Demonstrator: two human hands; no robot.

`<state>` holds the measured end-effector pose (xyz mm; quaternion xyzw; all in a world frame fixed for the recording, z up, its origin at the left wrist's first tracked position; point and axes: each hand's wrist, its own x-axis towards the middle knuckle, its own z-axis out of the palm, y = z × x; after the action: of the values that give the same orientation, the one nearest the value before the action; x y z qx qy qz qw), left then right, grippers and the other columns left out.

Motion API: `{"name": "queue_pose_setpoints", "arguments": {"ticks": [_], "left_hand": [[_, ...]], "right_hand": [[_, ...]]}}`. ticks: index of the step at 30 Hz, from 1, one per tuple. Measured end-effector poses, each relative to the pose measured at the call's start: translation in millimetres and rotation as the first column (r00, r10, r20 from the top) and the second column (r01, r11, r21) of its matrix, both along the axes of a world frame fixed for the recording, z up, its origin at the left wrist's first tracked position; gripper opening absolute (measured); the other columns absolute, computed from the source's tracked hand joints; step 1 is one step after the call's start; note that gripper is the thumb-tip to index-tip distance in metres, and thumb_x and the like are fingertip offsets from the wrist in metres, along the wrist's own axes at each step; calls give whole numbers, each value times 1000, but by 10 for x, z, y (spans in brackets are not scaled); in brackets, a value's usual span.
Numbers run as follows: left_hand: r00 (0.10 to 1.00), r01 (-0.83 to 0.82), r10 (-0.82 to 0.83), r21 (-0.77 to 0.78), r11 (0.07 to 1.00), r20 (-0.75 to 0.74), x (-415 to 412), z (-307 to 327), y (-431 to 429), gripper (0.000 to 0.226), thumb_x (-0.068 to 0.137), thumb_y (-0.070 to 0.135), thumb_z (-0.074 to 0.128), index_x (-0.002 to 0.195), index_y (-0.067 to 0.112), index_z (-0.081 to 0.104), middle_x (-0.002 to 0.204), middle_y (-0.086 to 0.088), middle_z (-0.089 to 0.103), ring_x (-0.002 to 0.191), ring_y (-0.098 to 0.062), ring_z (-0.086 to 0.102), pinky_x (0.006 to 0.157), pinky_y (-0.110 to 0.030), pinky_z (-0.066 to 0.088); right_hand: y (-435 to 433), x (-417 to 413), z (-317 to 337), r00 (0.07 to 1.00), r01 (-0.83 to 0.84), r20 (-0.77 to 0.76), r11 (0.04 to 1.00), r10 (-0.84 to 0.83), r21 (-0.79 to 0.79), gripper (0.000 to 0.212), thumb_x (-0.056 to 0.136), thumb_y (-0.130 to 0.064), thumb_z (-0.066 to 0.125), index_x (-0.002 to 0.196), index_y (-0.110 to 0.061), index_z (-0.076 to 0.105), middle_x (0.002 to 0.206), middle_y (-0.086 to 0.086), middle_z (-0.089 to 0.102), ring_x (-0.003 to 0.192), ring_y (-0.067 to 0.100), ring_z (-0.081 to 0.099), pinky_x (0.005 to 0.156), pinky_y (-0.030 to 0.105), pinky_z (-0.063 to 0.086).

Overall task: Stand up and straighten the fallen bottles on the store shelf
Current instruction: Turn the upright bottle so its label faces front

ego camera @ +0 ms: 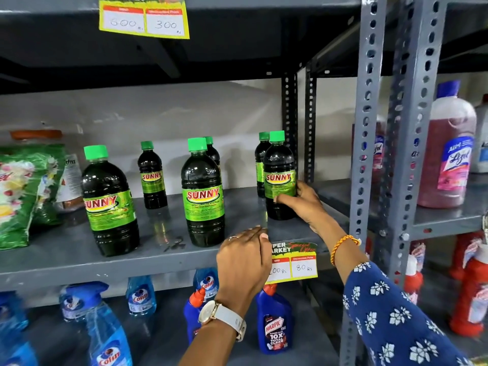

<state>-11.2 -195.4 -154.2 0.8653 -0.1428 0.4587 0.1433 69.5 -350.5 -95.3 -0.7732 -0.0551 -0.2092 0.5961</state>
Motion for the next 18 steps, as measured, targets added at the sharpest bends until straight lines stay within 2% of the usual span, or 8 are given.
{"name": "queue_pose_setpoints", "arguments": {"ticks": [2,3,6,11,15,18], "left_hand": [[1000,17,-17,0,1000,-13,2,-7,3,37,88,29,36,79,19,71,73,5,70,60,-11,61,54,-22,41],[1000,27,-27,-5,1000,-14,0,-6,5,37,89,28,36,80,19,71,75,5,71,61,-11,61,56,-22,42],[999,48,-49,-25,999,-12,-21,12,1,36,87,28,37,80,20,72,76,6,71,62,-11,62,55,-21,44],[997,71,-73,-61,996,-37,-11,-8,-1,37,88,29,34,81,21,69,76,5,70,62,-12,62,58,-24,47],[994,95,-98,-64,993,-50,-11,-6,2,36,89,29,31,79,21,65,75,5,68,62,-11,59,59,-25,45],[995,81,-84,-62,995,-50,-20,-2,5,37,89,30,28,78,23,62,74,6,67,61,-11,57,59,-24,42]], "right_hand": [[7,-27,12,1000,-22,6,1000,22,11,56,68,-15,75,119,-19,51,117,3,63,112,23,56,104,43,40],[13,-46,16,1000,-19,7,1000,19,12,65,67,-17,78,124,-17,47,116,2,61,111,21,55,104,41,40],[23,-97,16,997,68,-20,996,-69,-50,78,62,-26,85,124,-13,40,110,-1,54,105,19,53,96,36,42],[45,-155,29,998,38,-43,999,-39,-32,71,66,-18,81,127,-12,45,125,8,60,114,24,56,102,41,42],[43,-178,22,996,68,-45,992,-74,-109,65,68,-20,82,124,-11,50,124,8,61,113,25,57,96,33,43],[51,-219,37,996,75,-46,988,-82,-134,63,67,-21,82,123,-11,53,126,9,62,112,25,58,95,33,44]]}}
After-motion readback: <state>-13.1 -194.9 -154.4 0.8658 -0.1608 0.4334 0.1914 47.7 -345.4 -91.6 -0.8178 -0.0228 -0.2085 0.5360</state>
